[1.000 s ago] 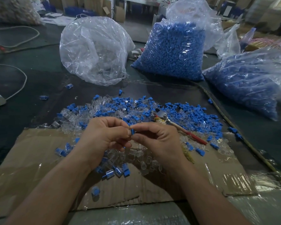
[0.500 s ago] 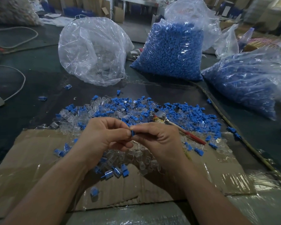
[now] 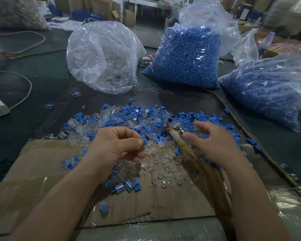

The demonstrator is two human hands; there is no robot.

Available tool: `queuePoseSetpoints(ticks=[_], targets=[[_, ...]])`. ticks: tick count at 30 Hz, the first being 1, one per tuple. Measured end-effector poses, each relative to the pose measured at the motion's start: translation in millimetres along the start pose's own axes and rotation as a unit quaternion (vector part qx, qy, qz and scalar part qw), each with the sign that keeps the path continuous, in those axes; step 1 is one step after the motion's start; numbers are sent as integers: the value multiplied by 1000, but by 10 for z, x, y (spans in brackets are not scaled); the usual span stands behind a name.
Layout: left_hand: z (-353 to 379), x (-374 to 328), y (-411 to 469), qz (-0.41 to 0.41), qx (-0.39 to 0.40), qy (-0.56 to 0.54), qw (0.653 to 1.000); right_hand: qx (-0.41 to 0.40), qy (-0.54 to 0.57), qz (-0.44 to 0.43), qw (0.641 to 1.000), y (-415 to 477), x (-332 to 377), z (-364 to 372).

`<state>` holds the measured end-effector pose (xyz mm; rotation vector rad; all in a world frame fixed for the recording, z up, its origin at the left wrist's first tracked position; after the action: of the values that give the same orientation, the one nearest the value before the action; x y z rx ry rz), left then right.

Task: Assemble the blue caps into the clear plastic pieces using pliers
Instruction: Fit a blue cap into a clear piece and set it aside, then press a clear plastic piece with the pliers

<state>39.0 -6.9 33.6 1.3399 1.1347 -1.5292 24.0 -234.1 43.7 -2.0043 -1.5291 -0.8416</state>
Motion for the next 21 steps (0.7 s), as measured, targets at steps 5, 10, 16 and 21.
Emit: queuePoseSetpoints(ticks=[5,10,16,21], targets=[[-3,12,8,-2,-1,-3,1000,108,-174,63,977,30,-106,101],[1,9,2,-4,-1,-1,1000,92,-212,45,972,63,-116,131],[-11,21,5,-8,-5,2,1000,70,-199,47,976,84,-55,136],[-13,27,20,-7,-6,-6,1000,44,-178,45,982,84,-16,128]])
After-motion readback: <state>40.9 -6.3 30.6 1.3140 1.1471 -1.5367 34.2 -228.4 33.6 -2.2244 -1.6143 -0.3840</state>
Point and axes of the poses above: each hand's wrist, its own y-axis towards the middle knuckle, its own z-axis out of the palm, x = y × z, the point moved 3 cm from there along y, towards the middle knuckle, and after that the axes turned 7 degrees about y, right-handed, at the moved point
